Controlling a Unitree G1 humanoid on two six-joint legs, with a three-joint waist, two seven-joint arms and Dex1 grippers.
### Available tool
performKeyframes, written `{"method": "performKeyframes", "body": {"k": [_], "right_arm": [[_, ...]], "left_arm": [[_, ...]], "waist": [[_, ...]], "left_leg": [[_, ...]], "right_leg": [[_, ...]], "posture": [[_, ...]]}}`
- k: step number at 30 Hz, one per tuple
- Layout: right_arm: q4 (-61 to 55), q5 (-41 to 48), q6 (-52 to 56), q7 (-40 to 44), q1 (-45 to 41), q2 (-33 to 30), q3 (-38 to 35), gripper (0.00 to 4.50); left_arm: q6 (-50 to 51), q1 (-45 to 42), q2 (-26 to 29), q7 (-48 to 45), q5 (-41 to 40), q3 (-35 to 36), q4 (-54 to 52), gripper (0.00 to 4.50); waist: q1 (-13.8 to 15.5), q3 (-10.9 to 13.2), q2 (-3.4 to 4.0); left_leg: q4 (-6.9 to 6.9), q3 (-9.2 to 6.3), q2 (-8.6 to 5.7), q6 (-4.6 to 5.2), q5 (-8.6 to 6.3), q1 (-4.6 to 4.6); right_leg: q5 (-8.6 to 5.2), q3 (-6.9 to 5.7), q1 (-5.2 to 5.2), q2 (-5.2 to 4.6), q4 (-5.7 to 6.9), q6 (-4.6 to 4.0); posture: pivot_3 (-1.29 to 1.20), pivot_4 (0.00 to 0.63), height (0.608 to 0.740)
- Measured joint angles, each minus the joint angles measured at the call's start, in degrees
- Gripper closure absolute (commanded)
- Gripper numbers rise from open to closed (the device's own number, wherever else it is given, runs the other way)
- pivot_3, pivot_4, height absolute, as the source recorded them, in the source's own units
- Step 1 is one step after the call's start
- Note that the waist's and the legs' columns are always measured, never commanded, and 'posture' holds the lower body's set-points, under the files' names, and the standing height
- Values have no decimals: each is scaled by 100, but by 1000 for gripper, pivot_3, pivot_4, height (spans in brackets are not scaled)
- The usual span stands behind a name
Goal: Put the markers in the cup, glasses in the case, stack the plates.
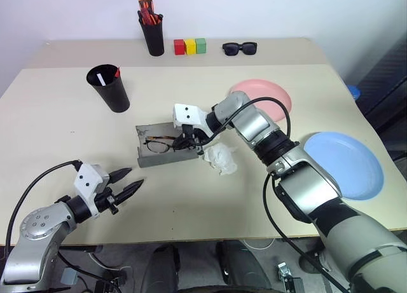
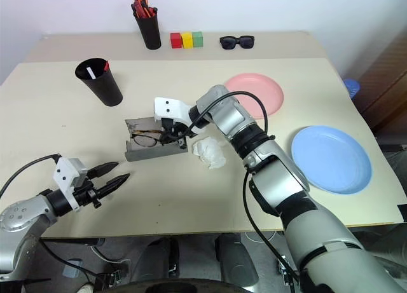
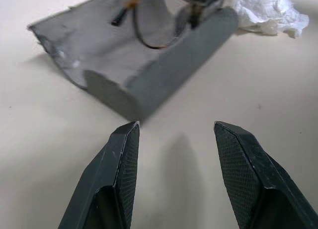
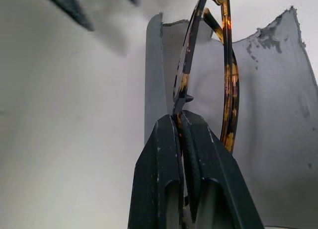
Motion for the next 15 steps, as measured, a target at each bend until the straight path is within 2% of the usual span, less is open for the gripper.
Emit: {"method": "performKeyframes", "body": {"k": [6,7,8,10,15], "right_arm": [[-7,-24,162,-148,29,83,-28,4446],[44,-25,167,-198,28,116,-30,3863],[92,-26,166,-248,28,137,-31,3611],[160,-28,159,-310,28,135,-47,2697],[91,27,107,-507,32,99,-314,2697]], "left_arm": [[19,-65,8,-20,1,-31,0,2074],[20,-81,17,-20,1,-46,0,2074],[24,-86,24,-20,1,-65,0,2074],[39,-86,25,-19,1,-79,0,2074],[158,-219,44,-4,1,-80,-3,2074]], "waist": [[3,0,0],[3,0,0],[4,0,0],[7,0,0],[8,0,0]], "left_leg": [[1,0,0,-1,0,2],[1,1,0,-1,0,2],[1,1,0,-1,1,2],[2,1,0,-1,1,2],[3,0,-1,-1,1,2]], "right_leg": [[0,0,0,1,3,0],[0,0,0,1,3,0],[0,0,0,1,3,0],[0,0,0,1,3,0],[0,0,1,1,4,0]], "posture": [[0,150,740],[0,150,740],[0,150,740],[0,150,740],[0,150,740]]}}
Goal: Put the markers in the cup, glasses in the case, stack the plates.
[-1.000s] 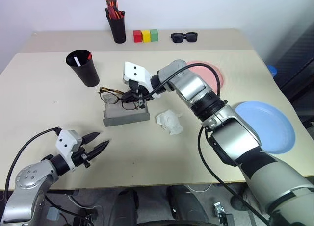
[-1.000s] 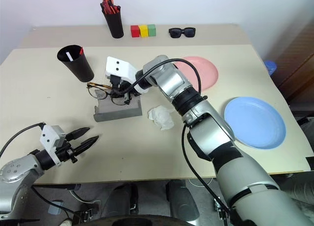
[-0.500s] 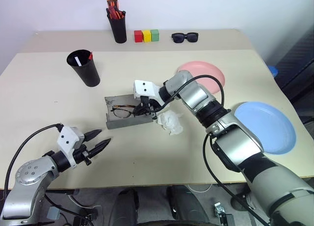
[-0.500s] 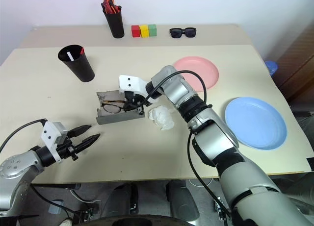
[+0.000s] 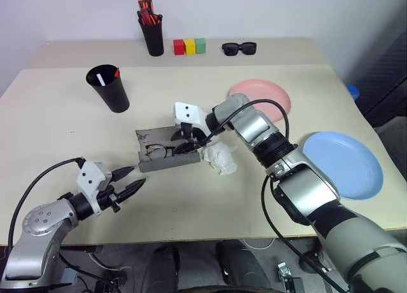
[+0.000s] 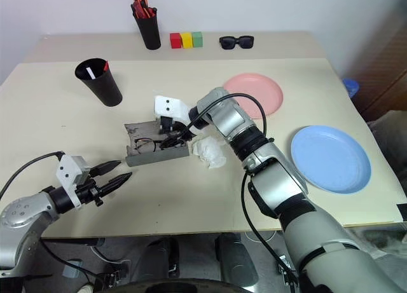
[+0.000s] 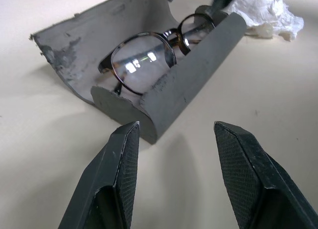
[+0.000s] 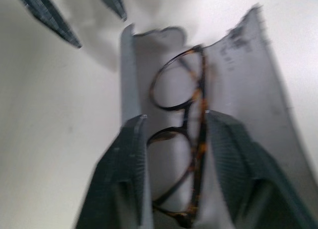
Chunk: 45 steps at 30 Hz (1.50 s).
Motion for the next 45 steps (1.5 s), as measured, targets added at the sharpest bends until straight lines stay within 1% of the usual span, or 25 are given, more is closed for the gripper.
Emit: {"method": "performKeyframes", "body": {"k": [3,5,7,9,10,11,14,15,17,19,20,22,23,27,28,30,32,36,43,45], "right_arm": [[-552,85,-28,-193,186,-129,-279,2697],[-1066,150,-27,-322,487,-281,-435,2697],[-1643,201,-7,-443,891,-440,-538,2667],[-2330,180,-191,-670,1515,-652,-589,2667],[-2630,177,-241,-782,1789,-740,-600,2667],[-2967,183,-210,-914,2080,-801,-635,2667],[-3822,211,216,-1325,2774,-808,-713,2667],[-4120,230,454,-1525,2987,-782,-745,2667],[-4447,242,751,-1787,3206,-800,-797,2667],[-4725,237,992,-2028,3426,-822,-802,2667],[-4804,234,1066,-2104,3513,-822,-786,2667],[-5026,194,1232,-2273,3758,-965,-792,2667],[-5117,193,1306,-2327,3849,-1000,-789,2667],[-5434,221,1536,-2455,4027,-1202,-820,2667],[-5487,251,1569,-2463,4043,-1237,-828,2667],[-5669,291,1593,-2468,4153,-1404,-858,2667],[-5812,308,1610,-2459,4262,-1588,-872,2667],[-6181,514,1684,-2365,4568,-1976,-1071,2667],[-6461,708,1641,-2386,4862,-2207,-1122,2667],[-6452,734,1638,-2457,4844,-2206,-1125,2667]], "left_arm": [[168,-108,19,59,-54,-3,-55,2074],[463,-235,23,132,-236,9,-96,2074],[862,-424,13,273,-515,24,-117,1574],[1342,-841,-62,612,-859,165,-113,786],[1515,-1065,-65,762,-984,216,-111,300],[1684,-1353,-77,912,-1058,230,-85,28],[2135,-2350,-131,1325,-1144,127,137,28],[2265,-2794,-127,1430,-1095,-23,320,28],[2434,-3308,-130,1535,-955,-326,610,28],[2517,-3822,-210,1615,-796,-559,1117,526],[2536,-4009,-271,1645,-743,-575,1319,867],[2626,-4646,-458,1721,-650,-731,2021,1835],[2642,-4930,-473,1735,-549,-803,2362,2237],[2612,-5676,-488,1541,-90,-1261,3461,4365],[2598,-5765,-489,1491,11,-1367,3677,4449],[2597,-6033,-496,1279,306,-1707,4335,4449],[2616,-6152,-495,1012,526,-1963,4756,4449],[2586,-6320,-479,359,815,-2339,5225,4449],[2315,-6353,-364,-561,1130,-2603,5299,4449],[2254,-6234,-281,-781,1151,-2636,5038,4449]], "waist": [[5,0,-1],[23,-1,-2],[20,-2,-3],[29,-4,-7],[22,-3,-6],[33,-3,-6],[24,-4,-6],[19,-4,-6],[20,-4,-6],[23,-4,-6],[13,-4,-6],[48,-2,-8],[57,-2,-9],[40,-2,-8],[34,-2,-8],[45,-2,-8],[42,-2,-8],[70,-1,-9],[83,-1,-9],[86,-1,-9]], "left_leg": [[0,0,0,0,0,0],[1,-5,0,0,0,-1],[3,-5,-1,0,0,-1],[12,-18,0,0,0,-2],[12,-18,-2,0,0,-2],[14,-21,-2,0,0,-1],[26,-34,-4,-3,2,-1],[36,-41,-4,-3,2,-1],[37,-42,-7,-4,2,4],[40,-47,-7,-4,2,6],[40,-46,-6,-4,2,6],[45,-52,-8,-4,2,5],[51,-56,-9,-4,2,1],[54,-55,-10,-3,2,1],[54,-56,-10,-3,2,1],[54,-58,-10,-3,2,1],[54,-56,-10,-3,2,-2],[56,-58,-10,-3,2,-13],[60,-58,-10,-3,2,-14],[60,-58,-10,-3,2,-14]], "right_leg": [[0,0,2,0,-1,0],[0,-2,6,0,-2,1],[0,-1,7,-1,-1,2],[1,-8,13,3,0,2],[1,-7,14,2,2,3],[1,-7,17,3,5,4],[3,-7,24,13,12,6],[3,-8,28,19,14,7],[3,-7,35,19,14,8],[3,-8,39,22,13,7],[3,-8,37,24,13,7],[3,-12,42,25,13,8],[3,-17,42,25,12,8],[2,-14,46,25,9,9],[2,-15,45,27,9,9],[1,-16,46,29,9,9],[1,-16,45,28,7,10],[0,-16,39,28,5,11],[0,-16,40,28,5,11],[0,-15,40,28,5,11]], "posture": [[0,150,740],[0,150,740],[0,150,740],[0,150,740],[0,150,740],[0,150,740],[0,150,740],[0,150,740],[0,150,740],[0,150,740],[0,150,740],[0,150,740],[0,150,740],[0,150,740],[0,150,740],[0,150,740],[0,150,740],[0,150,740],[0,150,740],[0,150,740]]}}
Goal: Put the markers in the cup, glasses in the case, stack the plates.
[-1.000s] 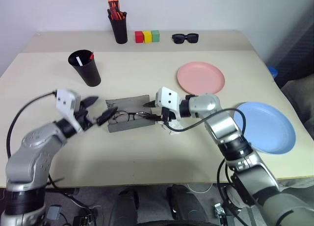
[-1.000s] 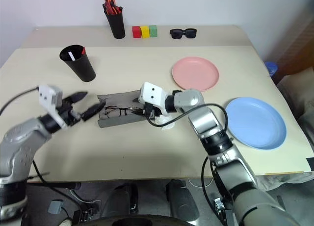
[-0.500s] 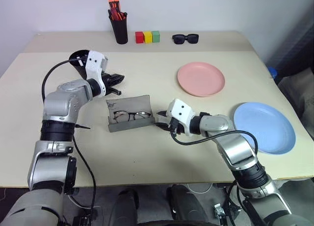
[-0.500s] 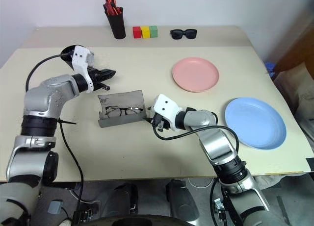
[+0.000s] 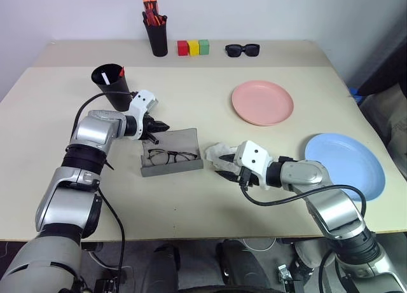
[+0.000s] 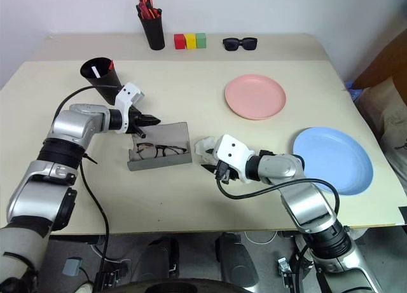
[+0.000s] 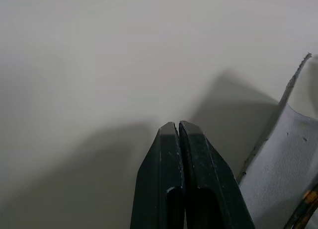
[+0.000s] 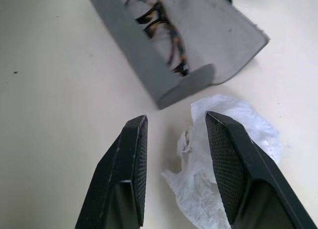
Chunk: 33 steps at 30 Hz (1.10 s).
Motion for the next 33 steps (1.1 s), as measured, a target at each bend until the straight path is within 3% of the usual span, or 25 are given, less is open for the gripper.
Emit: {"method": "performKeyframes", "body": {"k": [15,24,29,33], "right_arm": [[285,34,-45,-260,-218,24,-12,2667],[535,35,-53,-449,-321,97,-26,2667],[624,133,30,-486,-419,111,-104,2667],[677,403,396,-396,-544,104,-173,1342]], "left_arm": [[311,1657,843,-700,-271,103,-3245,4449],[452,2787,1341,-611,-462,300,-4509,4449],[-239,3402,1286,-489,-489,561,-4803,4449],[-529,3749,759,-303,-851,882,-4807,4500]], "waist": [[80,-1,2],[60,-1,2],[77,-2,4],[91,-1,2]], "left_leg": [[4,0,2,0,0,9],[4,3,5,4,-2,23],[3,4,5,4,-2,35],[7,4,5,5,-3,33]], "right_leg": [[-1,2,11,-2,1,-1],[-2,5,22,-3,0,-2],[-3,4,34,-4,-2,-4],[-3,3,37,-7,-5,-4]], "posture": [[0,150,740],[0,150,740],[0,150,740],[0,150,740]]}}
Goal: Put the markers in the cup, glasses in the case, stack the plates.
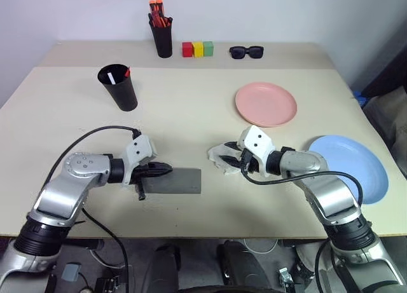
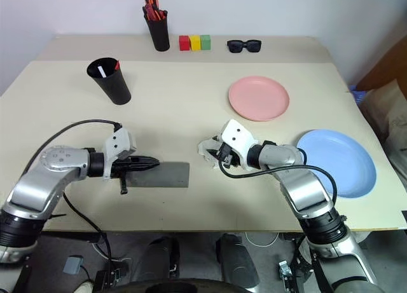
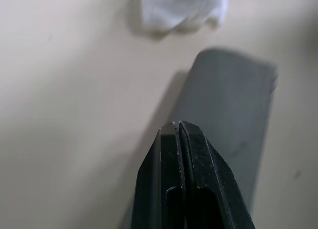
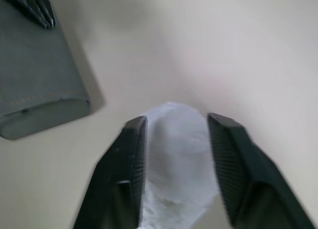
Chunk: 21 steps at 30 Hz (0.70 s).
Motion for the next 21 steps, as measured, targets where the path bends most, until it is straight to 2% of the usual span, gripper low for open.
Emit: {"method": "performKeyframes", "body": {"k": [2,3,12,21], "right_arm": [[1,20,59,-15,-18,-26,-18,323],[1,10,66,-43,-19,-37,-18,19],[500,-387,-19,-458,-23,37,228,19],[752,-498,-184,-556,-15,184,326,19]], "left_arm": [[-18,107,-114,92,-250,283,-73,4500],[-19,172,-114,115,-361,428,-141,4500],[-24,1065,2,44,-1170,1284,-722,4500],[-157,1517,188,157,-1210,1438,-799,4500]], "waist": [[-7,0,0],[-11,0,0],[-30,0,0],[-19,2,2]], "left_leg": [[0,-1,0,0,0,0],[-1,-2,0,0,0,0],[-3,1,1,1,0,2],[-3,2,1,1,-1,2]], "right_leg": [[0,0,-1,0,0,1],[0,0,-1,1,0,1],[0,1,-2,0,-1,0],[-9,1,-2,-1,-3,-16]], "posture": [[0,150,740],[0,150,740],[0,150,740],[0,150,740]]}}
